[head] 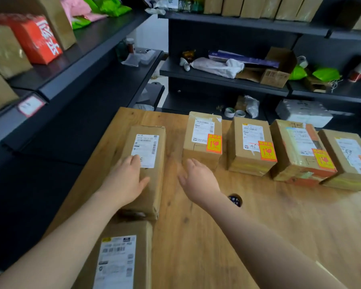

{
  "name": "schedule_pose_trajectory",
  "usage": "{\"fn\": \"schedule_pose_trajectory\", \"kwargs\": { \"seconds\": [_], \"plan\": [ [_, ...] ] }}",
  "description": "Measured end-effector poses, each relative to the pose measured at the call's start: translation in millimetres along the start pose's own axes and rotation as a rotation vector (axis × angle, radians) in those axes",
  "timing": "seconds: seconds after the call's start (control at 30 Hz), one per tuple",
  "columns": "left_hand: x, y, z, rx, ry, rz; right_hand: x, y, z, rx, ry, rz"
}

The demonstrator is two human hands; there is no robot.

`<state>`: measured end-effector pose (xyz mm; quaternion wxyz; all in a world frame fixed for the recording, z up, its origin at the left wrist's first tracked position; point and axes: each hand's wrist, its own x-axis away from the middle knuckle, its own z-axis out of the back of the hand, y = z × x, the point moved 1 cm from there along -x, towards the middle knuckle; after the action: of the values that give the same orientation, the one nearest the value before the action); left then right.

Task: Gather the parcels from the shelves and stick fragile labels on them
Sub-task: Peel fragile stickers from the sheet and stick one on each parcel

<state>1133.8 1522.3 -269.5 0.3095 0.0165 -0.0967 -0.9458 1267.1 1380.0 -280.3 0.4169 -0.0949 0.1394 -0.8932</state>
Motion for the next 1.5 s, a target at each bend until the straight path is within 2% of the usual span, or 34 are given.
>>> {"fn": "schedule_pose_trajectory", "kwargs": {
  "seconds": [0.1, 0.17, 0.3, 0.57, 0.7, 0.83, 1.0, 1.17, 1.5],
  "plan": [
    [24, -31, -4, -0.002, -0.126, 0.14, 16, -28, -19, 0.007, -0.105, 0.003],
    [33, -43, -12, 0.103, -0.199, 0.195, 22, -42, -29, 0.006, -0.176, -0.009],
    [39, -49, -19, 0.31, -0.188, 0.22, 22, -57, -44, -0.224, -0.268, -0.091],
    [53, -35, 19, 0.384, 0.035, 0.148, 42, -58, -19, -0.457, -0.093, -0.055],
    [82, 1, 56, 0.324, 0.172, 0.067, 71, -52, 23, -0.46, 0.024, -0.013],
    [119, 39, 71, 0.371, 0.227, -0.002, 119, -33, 60, -0.377, 0.088, -0.029],
    [166, 87, 54, 0.445, 0.174, -0.075, 195, 3, 72, -0.348, 0.059, -0.1],
    [205, 126, 13, 0.469, 0.047, -0.063, 248, 50, 52, -0.316, -0.031, -0.184],
    [241, 170, -64, 0.425, -0.118, 0.09, 284, 112, 1, -0.255, -0.141, -0.202]
  ]
}}
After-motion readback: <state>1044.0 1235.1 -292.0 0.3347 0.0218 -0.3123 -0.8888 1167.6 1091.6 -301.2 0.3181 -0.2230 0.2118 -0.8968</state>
